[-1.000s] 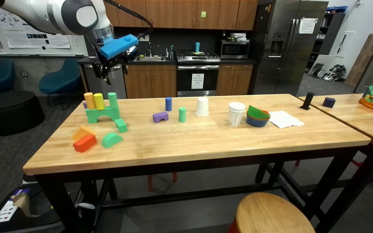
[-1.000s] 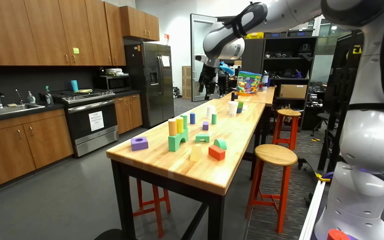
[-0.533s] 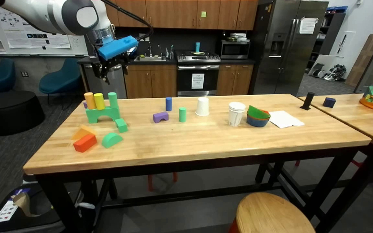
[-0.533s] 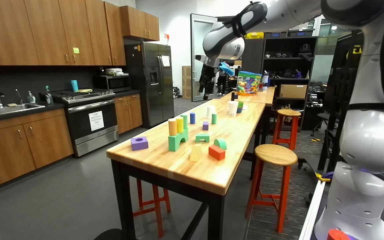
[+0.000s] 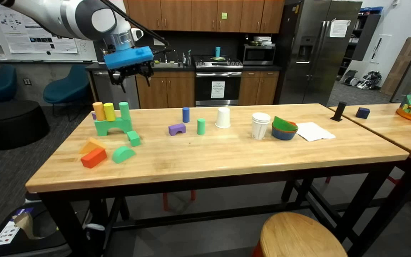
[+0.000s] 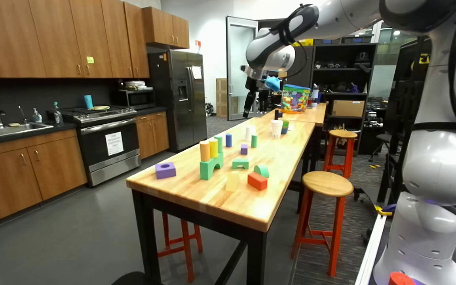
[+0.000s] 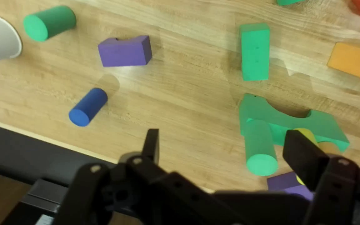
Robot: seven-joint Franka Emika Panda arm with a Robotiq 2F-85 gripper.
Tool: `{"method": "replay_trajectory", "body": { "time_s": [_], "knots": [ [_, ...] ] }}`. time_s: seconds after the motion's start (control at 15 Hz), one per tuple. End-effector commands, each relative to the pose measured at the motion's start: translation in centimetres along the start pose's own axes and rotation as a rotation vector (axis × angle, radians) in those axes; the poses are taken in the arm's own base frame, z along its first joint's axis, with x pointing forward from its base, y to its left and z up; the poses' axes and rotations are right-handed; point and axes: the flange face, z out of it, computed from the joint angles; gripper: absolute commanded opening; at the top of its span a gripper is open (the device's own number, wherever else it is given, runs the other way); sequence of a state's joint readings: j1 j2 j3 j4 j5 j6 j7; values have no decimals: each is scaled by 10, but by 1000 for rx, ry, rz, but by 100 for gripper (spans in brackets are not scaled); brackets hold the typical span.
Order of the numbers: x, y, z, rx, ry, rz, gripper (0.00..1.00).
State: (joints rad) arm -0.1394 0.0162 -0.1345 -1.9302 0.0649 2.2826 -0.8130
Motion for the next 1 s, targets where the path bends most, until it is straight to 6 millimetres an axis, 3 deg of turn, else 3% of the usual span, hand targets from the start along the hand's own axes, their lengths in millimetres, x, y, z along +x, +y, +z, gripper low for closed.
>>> {"method": "replay_trajectory", "body": {
  "time_s": [0.0,0.13,0.2,0.6,0.93],
  "knots": [
    [-16,9,1,-7,9,203,100],
    [-16,8,5,-18,7,315,100],
    [-15,11,4,-9,-7,226,100],
    [-15,9,8,-18,-22,285,100],
    [-35,-14,28,85,-279,188,100]
  ]
}}
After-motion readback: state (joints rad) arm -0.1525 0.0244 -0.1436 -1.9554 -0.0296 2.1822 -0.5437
